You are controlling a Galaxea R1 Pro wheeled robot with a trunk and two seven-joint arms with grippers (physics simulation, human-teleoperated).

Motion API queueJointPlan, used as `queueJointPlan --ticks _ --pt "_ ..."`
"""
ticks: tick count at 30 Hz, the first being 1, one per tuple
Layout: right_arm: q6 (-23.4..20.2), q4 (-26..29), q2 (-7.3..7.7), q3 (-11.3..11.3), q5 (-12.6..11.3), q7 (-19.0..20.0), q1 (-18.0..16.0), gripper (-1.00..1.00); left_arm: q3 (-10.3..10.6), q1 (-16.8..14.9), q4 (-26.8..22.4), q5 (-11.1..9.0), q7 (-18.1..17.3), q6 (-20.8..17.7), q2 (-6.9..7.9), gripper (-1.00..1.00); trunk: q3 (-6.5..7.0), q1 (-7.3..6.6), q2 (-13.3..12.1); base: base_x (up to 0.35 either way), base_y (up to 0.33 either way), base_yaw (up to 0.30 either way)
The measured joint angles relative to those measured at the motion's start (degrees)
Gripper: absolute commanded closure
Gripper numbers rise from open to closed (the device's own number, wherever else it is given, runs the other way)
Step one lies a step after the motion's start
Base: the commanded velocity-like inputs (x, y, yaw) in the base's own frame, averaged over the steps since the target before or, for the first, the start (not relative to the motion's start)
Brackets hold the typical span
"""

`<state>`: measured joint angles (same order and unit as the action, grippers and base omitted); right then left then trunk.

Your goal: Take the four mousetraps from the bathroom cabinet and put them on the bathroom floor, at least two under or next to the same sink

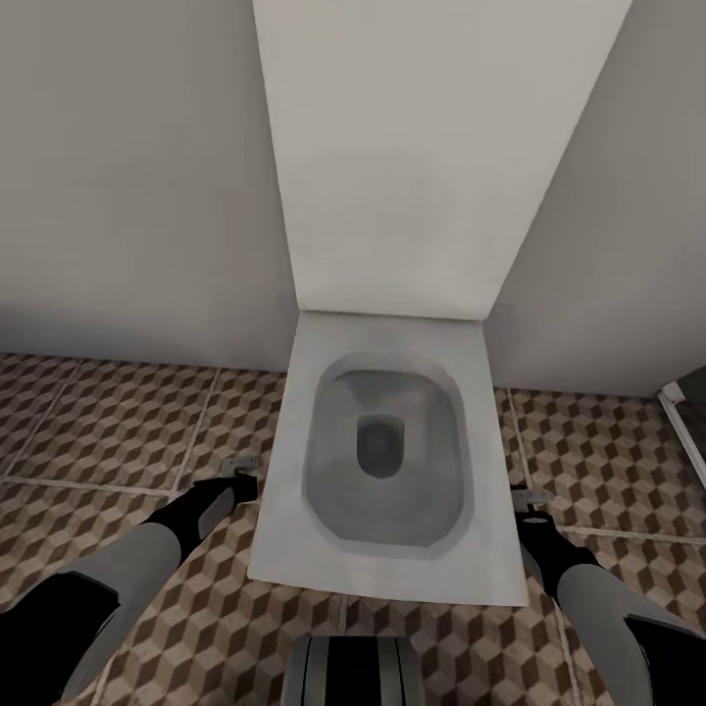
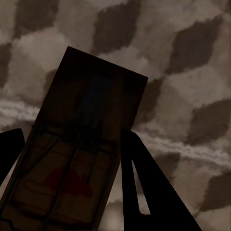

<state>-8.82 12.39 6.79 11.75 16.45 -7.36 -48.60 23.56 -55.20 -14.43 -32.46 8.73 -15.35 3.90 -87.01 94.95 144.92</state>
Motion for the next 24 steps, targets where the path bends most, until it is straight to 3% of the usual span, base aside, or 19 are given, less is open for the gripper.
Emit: queueJointPlan --ticks 24 --pt "0.0 0.1 0.07 0.1 0.0 0.0 0.0 1.0 0.0 0.0 -0.1 0.0 0.0 0.0 0.0 1.0 0.0 0.0 0.0 0.0 0.0 0.0"
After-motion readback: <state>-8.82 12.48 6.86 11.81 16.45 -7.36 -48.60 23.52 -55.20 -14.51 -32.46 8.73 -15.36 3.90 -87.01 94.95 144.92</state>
